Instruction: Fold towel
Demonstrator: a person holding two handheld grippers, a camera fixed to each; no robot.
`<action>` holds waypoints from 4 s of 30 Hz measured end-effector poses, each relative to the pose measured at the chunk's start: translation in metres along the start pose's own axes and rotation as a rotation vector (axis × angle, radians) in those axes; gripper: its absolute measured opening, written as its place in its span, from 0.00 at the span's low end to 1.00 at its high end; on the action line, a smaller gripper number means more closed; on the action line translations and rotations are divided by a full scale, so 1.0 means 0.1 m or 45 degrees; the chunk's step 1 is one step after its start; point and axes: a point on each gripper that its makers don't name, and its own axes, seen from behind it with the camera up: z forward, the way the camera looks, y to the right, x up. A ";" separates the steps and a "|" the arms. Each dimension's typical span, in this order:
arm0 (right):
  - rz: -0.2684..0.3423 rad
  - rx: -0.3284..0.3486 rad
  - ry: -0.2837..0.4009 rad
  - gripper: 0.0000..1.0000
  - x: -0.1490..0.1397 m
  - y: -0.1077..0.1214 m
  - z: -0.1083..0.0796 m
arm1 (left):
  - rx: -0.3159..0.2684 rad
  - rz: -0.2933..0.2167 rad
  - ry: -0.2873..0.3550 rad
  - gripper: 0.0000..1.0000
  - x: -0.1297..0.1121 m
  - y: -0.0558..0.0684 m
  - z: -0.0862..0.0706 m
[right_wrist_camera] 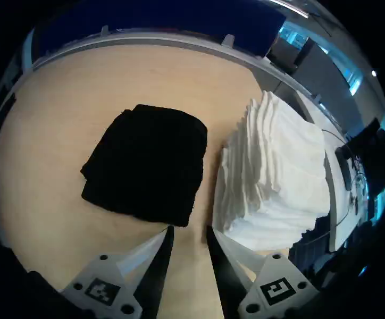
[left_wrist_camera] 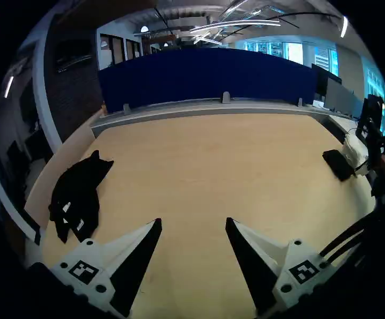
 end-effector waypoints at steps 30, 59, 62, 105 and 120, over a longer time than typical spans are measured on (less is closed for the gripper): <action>0.086 0.184 0.092 1.00 0.27 -0.80 0.24 | 0.022 0.006 0.001 0.89 -0.03 -0.08 -0.03; 0.176 0.106 0.482 1.00 1.00 -0.77 -0.32 | 0.022 -0.029 0.030 0.89 0.05 -0.15 0.03; 0.216 0.093 0.609 1.00 1.23 -0.78 -0.53 | 0.019 -0.038 0.039 0.89 0.07 -0.16 0.05; 0.276 -0.005 1.302 1.00 2.59 -1.94 -2.16 | 0.004 -0.048 0.454 0.89 1.32 -0.39 0.39; 0.344 0.035 1.298 1.00 2.63 -2.34 -2.23 | -0.004 -0.066 0.584 0.89 1.56 -0.41 0.39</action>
